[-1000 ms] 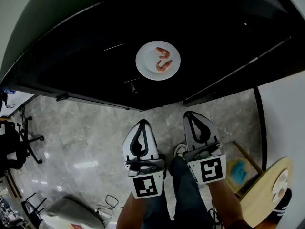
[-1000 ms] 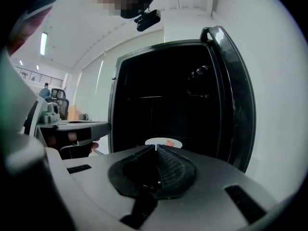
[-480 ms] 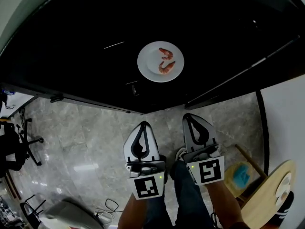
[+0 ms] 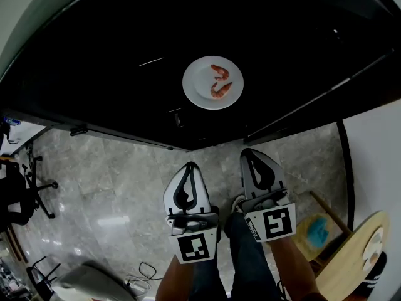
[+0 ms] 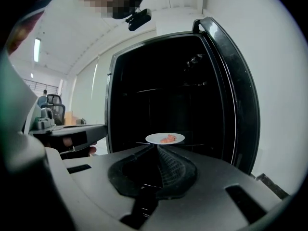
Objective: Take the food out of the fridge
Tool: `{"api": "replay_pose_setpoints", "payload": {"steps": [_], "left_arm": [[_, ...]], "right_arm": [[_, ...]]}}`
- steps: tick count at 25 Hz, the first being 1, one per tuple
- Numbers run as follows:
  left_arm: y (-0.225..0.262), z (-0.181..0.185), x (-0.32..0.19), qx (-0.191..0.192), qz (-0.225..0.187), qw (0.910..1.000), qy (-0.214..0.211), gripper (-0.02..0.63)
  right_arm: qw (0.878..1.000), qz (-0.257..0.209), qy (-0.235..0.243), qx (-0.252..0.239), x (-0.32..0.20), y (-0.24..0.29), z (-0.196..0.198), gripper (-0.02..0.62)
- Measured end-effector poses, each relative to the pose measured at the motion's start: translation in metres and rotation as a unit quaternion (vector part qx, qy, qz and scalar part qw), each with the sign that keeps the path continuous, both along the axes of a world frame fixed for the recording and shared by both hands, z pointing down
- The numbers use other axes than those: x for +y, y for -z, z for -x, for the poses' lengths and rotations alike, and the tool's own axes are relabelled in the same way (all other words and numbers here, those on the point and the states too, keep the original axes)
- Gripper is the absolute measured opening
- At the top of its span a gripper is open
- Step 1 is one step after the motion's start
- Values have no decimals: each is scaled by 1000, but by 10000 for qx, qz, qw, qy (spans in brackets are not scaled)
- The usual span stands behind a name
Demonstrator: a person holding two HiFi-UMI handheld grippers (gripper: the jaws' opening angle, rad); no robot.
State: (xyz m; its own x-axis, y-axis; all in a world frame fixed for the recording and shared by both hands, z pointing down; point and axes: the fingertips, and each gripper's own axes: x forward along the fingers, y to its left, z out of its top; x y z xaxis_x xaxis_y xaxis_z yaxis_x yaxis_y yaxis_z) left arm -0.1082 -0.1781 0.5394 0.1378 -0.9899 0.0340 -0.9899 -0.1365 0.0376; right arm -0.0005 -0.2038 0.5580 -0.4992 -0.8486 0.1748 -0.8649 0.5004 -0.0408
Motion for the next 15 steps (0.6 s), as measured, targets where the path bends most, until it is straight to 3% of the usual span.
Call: {"api": "replay_pose_setpoints", "payload": {"steps": [15], "left_arm": [[3, 12, -3, 7, -7, 10000, 66, 14]], "right_arm": [[9946, 532, -94, -884, -22, -9, 12, 26]]}}
